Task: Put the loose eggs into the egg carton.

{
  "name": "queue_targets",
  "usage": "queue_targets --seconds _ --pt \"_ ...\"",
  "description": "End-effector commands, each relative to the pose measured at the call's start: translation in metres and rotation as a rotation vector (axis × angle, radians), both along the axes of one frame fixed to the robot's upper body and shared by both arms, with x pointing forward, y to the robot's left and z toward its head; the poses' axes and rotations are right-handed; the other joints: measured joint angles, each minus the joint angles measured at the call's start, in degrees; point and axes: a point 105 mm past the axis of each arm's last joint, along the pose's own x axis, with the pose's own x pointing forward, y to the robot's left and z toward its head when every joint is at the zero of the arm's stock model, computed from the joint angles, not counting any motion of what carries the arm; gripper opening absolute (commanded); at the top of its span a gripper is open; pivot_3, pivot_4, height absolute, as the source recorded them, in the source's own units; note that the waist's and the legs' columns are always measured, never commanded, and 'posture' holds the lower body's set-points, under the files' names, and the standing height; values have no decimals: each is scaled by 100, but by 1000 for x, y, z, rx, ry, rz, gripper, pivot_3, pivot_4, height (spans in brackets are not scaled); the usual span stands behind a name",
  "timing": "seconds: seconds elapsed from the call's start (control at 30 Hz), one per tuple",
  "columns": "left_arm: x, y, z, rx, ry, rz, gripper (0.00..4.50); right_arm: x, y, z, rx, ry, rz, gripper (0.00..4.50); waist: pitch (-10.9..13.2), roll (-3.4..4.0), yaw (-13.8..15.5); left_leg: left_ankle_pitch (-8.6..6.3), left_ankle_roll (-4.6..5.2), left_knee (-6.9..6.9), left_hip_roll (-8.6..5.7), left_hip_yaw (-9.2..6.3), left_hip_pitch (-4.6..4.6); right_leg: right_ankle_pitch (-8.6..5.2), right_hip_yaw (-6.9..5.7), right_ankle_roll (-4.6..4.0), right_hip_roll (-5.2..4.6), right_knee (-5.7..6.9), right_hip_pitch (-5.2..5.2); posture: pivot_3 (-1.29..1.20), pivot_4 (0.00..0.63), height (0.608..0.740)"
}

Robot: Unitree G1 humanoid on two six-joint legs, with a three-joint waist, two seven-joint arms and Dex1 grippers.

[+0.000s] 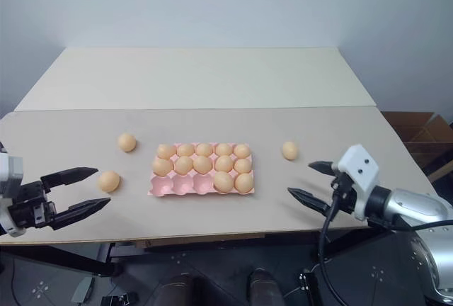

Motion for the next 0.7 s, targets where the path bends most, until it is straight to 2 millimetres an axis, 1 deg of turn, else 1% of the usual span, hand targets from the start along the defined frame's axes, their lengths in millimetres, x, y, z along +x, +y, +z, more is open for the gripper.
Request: queue_targets --seconds 0.03,0.13,0.27,0.33,0.4,0.47,0.57,0.63,0.7 --pt "0 -3 8 15 -54 -12 4500 8 1 14 -17 -89 1 4479 0 0 -7 0 0 0 1 0 3 1 0 -1 1 1 1 0 150 740" --pt "1 -8 10 13 -70 -26 4500 26 1 12 -19 -86 -62 4479 0 0 -5 0 -1 0 1 0 5 2 0 -3 1 2 0 0 150 740" --pt "5 -16 14 6 -100 -49 4500 72 -1 0 -36 -56 -247 4479 0 0 -13 0 -1 0 0 5 -1 5 4 -8 0 -1 -6 0 150 740" --pt "6 -19 14 3 -107 -56 4500 94 -2 -5 -20 -35 -345 4479 0 0 -5 1 -1 0 -2 7 -9 16 5 -25 0 -2 -12 0 150 740" --pt "6 -21 14 2 -110 -58 4500 112 -1 -8 -18 -32 -403 4479 0 0 -2 0 0 0 -3 6 -19 26 6 -45 2 -2 -20 0 150 740" --pt "6 -21 13 0 -110 -58 4500 129 1 -13 -9 -16 -461 4479 0 1 8 0 0 0 -4 4 -34 37 3 -22 4 -2 -31 0 150 740" --pt "6 -22 12 0 -111 -58 4500 149 0 -26 -16 10 -545 4479 0 1 2 -1 1 -2 -5 3 -44 44 2 -9 4 -4 -40 0 150 740" --pt "5 -23 13 0 -118 -54 4500 155 4 -32 -16 26 -557 4479 0 1 14 -1 1 -3 -5 2 -48 44 -1 -8 3 -5 -42 0 150 740" --pt "4 -23 14 3 -123 -50 4500 157 9 -36 -9 53 -545 4118 0 2 6 -1 1 -2 -6 2 -50 44 -2 -7 1 -5 -42 0 150 740"
